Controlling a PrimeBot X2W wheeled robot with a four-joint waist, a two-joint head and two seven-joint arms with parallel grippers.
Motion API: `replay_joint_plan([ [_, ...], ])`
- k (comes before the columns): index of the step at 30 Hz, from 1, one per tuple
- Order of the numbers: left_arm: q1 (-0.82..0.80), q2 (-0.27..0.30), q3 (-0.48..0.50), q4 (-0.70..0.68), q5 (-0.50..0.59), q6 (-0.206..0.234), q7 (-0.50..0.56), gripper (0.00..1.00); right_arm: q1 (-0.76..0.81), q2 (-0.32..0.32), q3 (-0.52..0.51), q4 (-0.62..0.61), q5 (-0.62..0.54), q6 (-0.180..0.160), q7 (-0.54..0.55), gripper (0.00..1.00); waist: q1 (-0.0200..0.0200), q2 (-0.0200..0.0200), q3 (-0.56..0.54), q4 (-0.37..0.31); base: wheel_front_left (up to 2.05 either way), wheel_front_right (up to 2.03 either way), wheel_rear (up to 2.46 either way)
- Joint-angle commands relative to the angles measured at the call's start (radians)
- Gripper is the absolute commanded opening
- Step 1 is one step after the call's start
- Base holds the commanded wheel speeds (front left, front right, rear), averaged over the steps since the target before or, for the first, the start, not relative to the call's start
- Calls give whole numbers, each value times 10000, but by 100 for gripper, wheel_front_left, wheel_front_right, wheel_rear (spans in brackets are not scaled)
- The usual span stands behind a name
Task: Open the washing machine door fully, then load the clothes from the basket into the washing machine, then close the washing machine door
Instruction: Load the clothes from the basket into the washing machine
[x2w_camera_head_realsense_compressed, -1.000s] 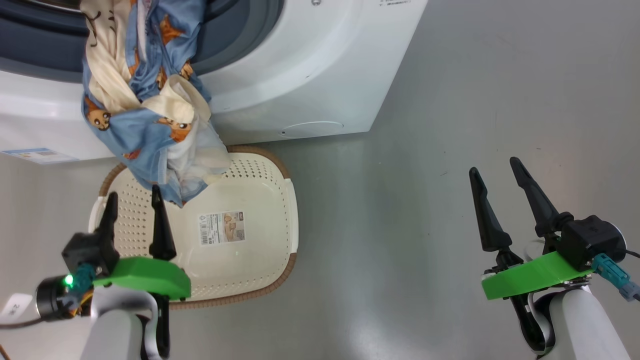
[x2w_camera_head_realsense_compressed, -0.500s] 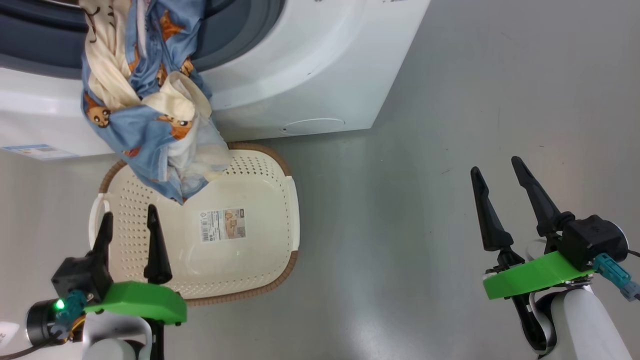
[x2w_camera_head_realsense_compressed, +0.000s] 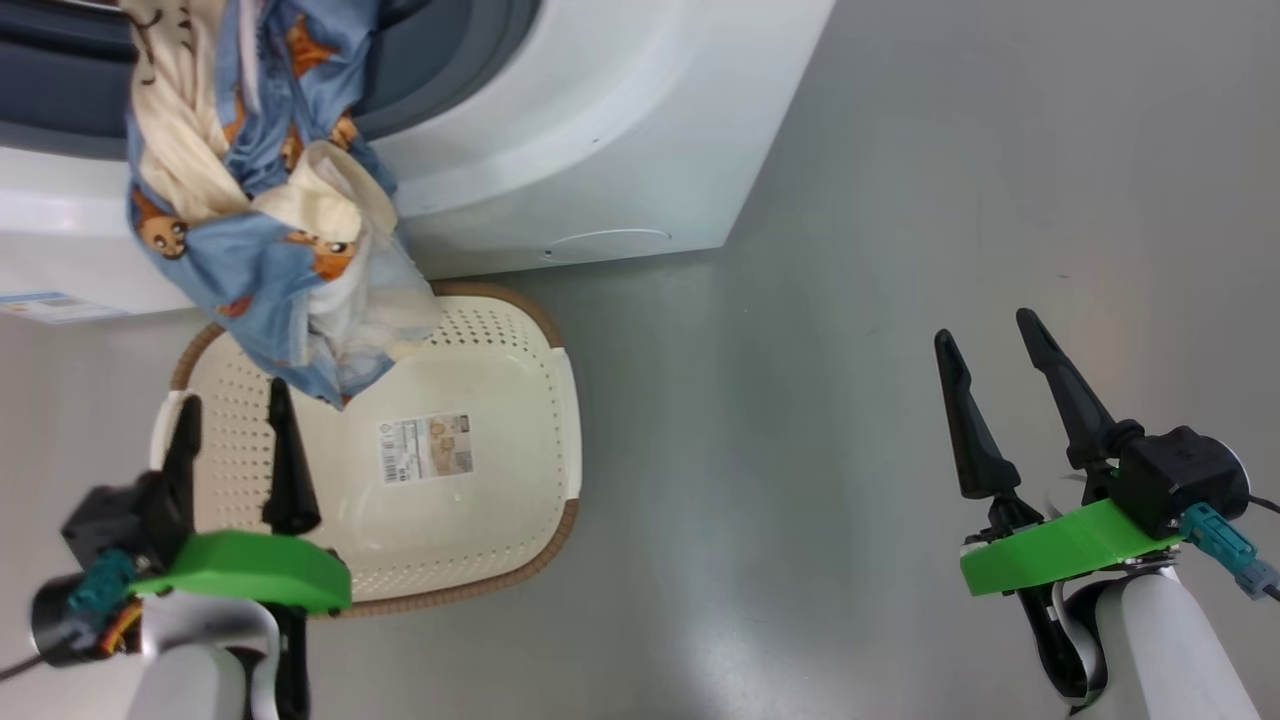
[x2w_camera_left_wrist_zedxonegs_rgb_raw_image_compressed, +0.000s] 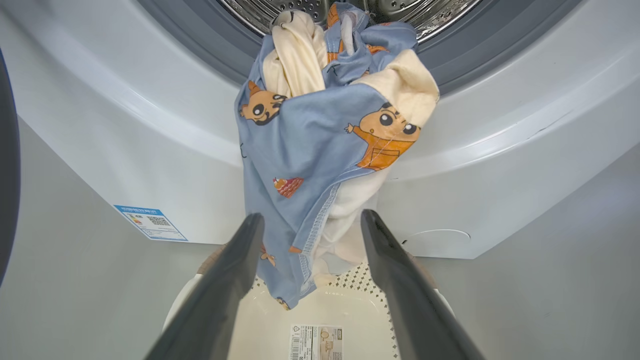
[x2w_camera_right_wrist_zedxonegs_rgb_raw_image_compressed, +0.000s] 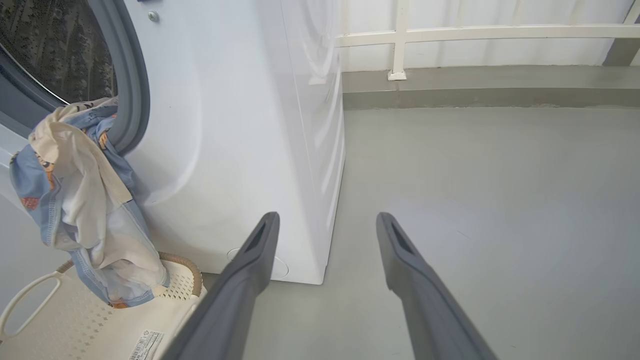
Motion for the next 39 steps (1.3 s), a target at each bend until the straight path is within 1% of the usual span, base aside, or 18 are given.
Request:
replay_joint_plan([
  [1, -264, 262, 402, -7, -123, -75, -140, 100, -54, 72, 208, -258, -121, 16, -48, 100, 0, -1, 88, -142, 0, 0, 0],
  [10, -1636, 648, 700, 2134, -510, -531, -558, 100, -160, 193, 277, -321, -88, 16, -48, 100, 0, -1, 371, -706, 0, 0, 0],
  [17, -2750, 923, 874, 3994, -973, -1159, -803, 100, -148, 274, 244, -361, -90, 16, -48, 100, 0, -1, 557, -1064, 0, 0, 0],
  [21, -3285, 1112, 951, 4866, -1091, -1387, -1049, 100, -168, 299, 253, -388, -84, 16, -48, 100, 0, -1, 661, -1209, 0, 0, 0],
  [22, -3424, 1143, 973, 5081, -1136, -1467, -1127, 100, -168, 304, 243, -394, -89, 16, -48, 100, 0, -1, 680, -1230, 0, 0, 0],
  [25, -3839, 1044, 1113, 5685, -1655, -2027, -1252, 100, -166, 311, 235, -415, -108, 16, -48, 100, 0, -1, 743, -1290, 0, 0, 0],
  [26, -3839, 1044, 1113, 5685, -1655, -2027, -1252, 100, -166, 311, 235, -415, -108, 16, -48, 100, 0, -1, 743, -1290, 0, 0, 0],
  [29, -4231, 1073, 1116, 6146, -1867, -2312, -1477, 100, -163, 312, 224, -442, -130, 16, -48, 100, 0, -1, 792, -1337, 0, 0, 0],
  [32, -4641, 1103, 1083, 6504, -1898, -2443, -1705, 100, -160, 287, 204, -475, -147, 16, -48, 100, 0, -1, 849, -1355, 0, 0, 0],
  [37, -5195, 1067, 1227, 6929, -1819, -2490, -1879, 100, -166, 213, 212, -518, -150, 16, -48, 100, 0, -1, 930, -1394, 0, 0, 0],
  [39, -5377, 1056, 1400, 6897, -1739, -2469, -1894, 100, -160, 197, 192, -551, -158, 16, -48, 100, 0, -1, 975, -1399, 0, 0, 0],
])
